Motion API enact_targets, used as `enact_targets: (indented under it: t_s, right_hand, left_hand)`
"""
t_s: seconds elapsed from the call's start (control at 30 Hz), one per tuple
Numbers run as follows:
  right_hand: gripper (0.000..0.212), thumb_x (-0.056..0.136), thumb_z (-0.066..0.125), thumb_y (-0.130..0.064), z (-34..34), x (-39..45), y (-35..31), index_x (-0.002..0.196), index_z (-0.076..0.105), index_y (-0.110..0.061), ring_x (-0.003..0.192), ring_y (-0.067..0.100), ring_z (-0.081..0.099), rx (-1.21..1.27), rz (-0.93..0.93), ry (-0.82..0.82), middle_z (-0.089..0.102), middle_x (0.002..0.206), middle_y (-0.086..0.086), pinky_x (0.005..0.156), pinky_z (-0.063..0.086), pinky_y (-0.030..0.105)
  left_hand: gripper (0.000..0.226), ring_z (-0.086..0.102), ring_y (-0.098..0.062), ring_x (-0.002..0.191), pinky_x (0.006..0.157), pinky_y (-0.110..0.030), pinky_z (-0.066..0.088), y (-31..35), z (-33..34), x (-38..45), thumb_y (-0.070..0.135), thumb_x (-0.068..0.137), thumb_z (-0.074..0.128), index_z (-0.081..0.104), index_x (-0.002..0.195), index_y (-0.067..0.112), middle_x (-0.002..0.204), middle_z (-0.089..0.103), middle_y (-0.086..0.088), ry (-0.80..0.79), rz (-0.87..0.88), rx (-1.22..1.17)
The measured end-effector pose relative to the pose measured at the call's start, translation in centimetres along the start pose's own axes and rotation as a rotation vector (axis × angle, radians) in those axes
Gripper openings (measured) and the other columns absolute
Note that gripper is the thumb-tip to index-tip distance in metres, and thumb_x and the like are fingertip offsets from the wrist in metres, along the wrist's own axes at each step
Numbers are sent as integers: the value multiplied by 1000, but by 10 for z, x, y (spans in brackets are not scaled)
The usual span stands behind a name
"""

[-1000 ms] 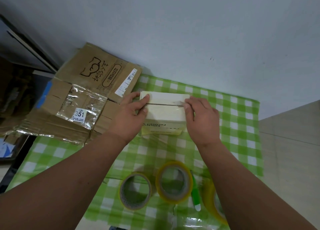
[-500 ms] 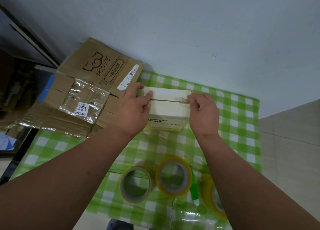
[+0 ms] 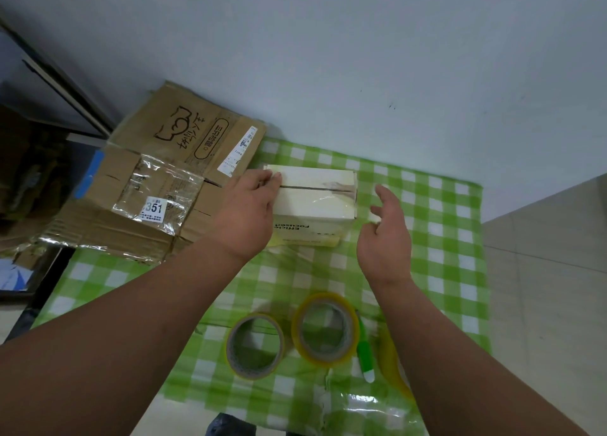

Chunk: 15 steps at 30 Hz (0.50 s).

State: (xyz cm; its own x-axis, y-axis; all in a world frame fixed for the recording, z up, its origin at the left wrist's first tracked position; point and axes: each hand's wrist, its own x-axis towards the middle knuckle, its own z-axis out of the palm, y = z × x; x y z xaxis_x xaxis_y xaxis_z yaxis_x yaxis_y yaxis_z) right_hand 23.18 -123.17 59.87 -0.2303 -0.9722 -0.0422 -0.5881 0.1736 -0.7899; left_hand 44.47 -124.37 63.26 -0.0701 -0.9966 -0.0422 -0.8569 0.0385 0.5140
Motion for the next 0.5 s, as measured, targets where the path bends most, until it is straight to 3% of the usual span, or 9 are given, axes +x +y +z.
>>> enact_targets:
  t_s: [0.07,0.17,0.27,0.33,0.5]
  right_hand:
    - [46,86,50,-4,-1,-13,13,130,51,-16,102,15,55,-66,41,35,52,130,1,82,46,31]
    - [22,83,59,-20,0,-30,30,105,59,-18,90,24,59,-271,127,-219,59,105,2,77,49,36]
    - [42,79,60,-39,5,-48,40,118,56,-22,102,23,57,-449,118,-614,55,116,-1,89,49,38]
    - [49,81,59,-43,9,-56,44,126,51,-24,109,24,55,-571,50,-761,52,121,-1,91,47,38]
    - [23,97,46,-29,14,-63,47,118,51,-21,103,32,58,-655,-65,-717,54,115,5,82,49,39]
  left_hand:
    - [44,43,-34,127,110,-41,33,2,1,0,4,99,48,49,143,6,140,50,-14,21,-23,-13]
    - [35,47,-31,120,102,-39,38,5,1,-3,5,96,53,51,131,5,128,55,-13,54,-91,-80]
    - [23,48,-33,120,99,-39,39,4,0,-4,3,96,51,57,118,4,136,53,-11,19,-71,-53]
    - [24,45,-32,128,105,-40,37,2,-1,-6,3,97,48,60,118,4,146,47,-10,-9,-57,-27]
    - [34,37,-30,137,114,-37,28,0,-3,-11,10,98,50,59,131,12,157,35,-1,-49,-46,40]
